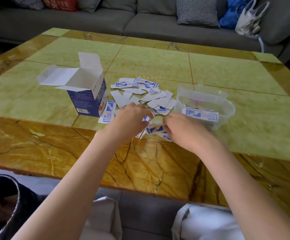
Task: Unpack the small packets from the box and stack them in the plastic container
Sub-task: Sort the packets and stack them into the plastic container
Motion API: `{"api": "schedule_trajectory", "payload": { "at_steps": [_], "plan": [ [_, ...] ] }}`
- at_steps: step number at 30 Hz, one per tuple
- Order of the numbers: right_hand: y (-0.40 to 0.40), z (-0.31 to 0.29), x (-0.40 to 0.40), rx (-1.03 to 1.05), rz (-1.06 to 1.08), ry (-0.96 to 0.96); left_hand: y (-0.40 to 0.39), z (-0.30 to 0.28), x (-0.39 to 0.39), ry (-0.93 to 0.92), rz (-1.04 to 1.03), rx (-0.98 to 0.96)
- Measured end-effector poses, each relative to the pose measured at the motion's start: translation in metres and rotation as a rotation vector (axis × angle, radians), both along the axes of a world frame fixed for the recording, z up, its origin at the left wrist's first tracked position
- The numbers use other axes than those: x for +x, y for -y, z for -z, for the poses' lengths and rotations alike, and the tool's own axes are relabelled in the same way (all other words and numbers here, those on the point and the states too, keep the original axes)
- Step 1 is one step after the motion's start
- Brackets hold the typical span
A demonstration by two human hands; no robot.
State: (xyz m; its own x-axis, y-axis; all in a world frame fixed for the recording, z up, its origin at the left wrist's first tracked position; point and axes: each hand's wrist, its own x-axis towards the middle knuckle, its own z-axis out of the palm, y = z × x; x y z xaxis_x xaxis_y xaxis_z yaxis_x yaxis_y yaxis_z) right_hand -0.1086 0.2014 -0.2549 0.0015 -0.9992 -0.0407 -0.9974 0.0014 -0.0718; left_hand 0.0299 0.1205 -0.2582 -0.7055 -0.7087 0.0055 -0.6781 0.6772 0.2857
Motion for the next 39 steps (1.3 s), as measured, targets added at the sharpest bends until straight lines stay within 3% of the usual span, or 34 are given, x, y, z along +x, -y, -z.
{"api": "schedule_trajectory", "payload": {
  "at_steps": [8, 11, 13, 18, 21, 29, 39],
  "plan": [
    [-0.011, 0.002, -0.016, -0.047, 0.028, 0.093, -0.006, 0.006, -0.019, 0.206, 0.058, -0.09],
    [-0.014, -0.005, -0.021, -0.014, 0.048, 0.319, -0.008, 0.004, -0.022, 0.173, 0.037, -0.06],
    [-0.016, -0.007, -0.019, 0.045, 0.005, 0.341, -0.01, 0.0, -0.021, 0.06, 0.018, 0.011],
    [-0.022, -0.004, -0.014, 0.005, -0.014, 0.134, -0.018, -0.01, -0.017, -0.11, 0.081, 0.105],
    [-0.026, 0.0, -0.012, -0.124, -0.035, 0.053, -0.018, -0.012, -0.011, -0.026, 0.074, 0.109],
    [-0.026, 0.011, -0.01, -0.151, -0.103, -0.054, -0.023, 0.005, -0.016, 0.113, 0.048, 0.039],
    [-0.037, 0.002, -0.022, 0.116, 0.031, -0.066, -0.033, 0.0, -0.016, 0.064, 0.087, 0.112]
  ]
}}
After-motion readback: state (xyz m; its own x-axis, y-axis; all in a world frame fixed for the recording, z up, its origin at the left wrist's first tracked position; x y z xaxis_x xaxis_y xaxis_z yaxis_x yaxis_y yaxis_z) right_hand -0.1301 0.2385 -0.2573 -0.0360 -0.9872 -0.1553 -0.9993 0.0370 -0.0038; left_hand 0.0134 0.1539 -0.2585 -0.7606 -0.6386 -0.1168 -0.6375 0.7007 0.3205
